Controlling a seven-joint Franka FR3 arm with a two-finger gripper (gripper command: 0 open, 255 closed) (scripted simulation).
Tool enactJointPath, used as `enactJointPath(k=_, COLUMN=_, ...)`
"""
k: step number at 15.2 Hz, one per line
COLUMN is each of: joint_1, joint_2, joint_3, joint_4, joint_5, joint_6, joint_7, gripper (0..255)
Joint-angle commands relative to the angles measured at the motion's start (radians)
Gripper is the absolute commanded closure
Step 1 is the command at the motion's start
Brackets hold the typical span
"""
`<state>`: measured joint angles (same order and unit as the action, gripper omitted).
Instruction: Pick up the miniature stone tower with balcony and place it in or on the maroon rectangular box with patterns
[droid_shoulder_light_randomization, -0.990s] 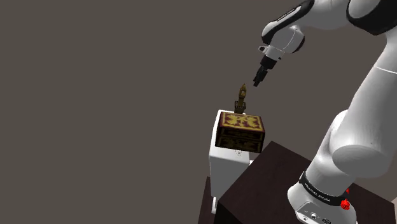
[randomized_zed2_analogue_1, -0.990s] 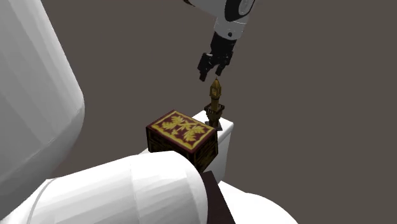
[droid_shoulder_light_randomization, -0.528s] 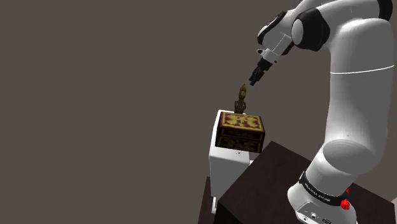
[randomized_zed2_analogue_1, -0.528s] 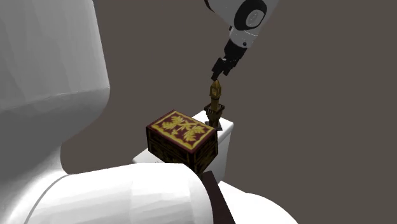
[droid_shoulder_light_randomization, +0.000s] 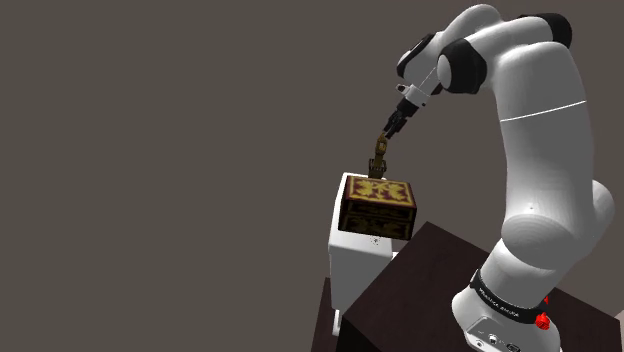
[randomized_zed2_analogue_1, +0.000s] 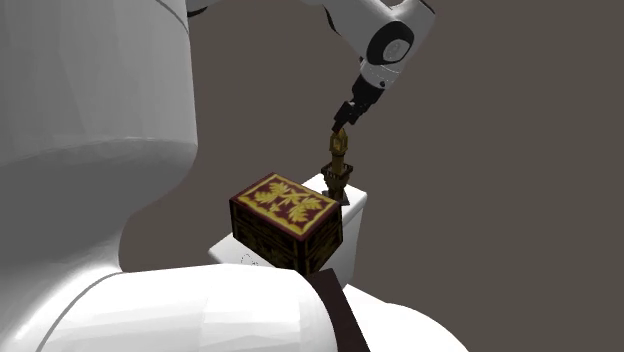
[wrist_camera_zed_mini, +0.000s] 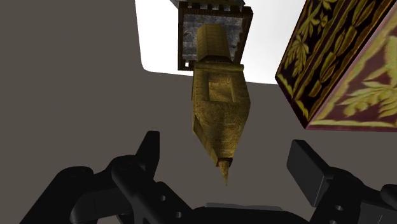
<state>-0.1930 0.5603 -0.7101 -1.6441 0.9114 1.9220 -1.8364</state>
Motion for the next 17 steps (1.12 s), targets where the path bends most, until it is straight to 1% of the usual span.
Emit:
enactJointPath(k=1, joint_1=0.001, joint_2=0.013, joint_3=0.008, joint_4=-0.001, joint_5=0.012, joint_6=0.014, joint_7=-0.004, gripper=0)
enactJointPath(k=10, joint_1=0.002, joint_2=0.017, joint_3=0.011, joint_4=-0.003, joint_5=0.015, joint_6=0.018, joint_7=-0.006, gripper=0)
enactJointPath(k=11, joint_1=0.002, joint_2=0.017, joint_3=0.011, joint_4=-0.003, joint_5=0.015, joint_6=0.018, joint_7=-0.006, gripper=255)
enactJointPath(k=17, joint_1=0.002, joint_2=0.017, joint_3=0.011, joint_4=-0.003, joint_5=0.015, joint_6=0.018, joint_7=-0.006, gripper=255)
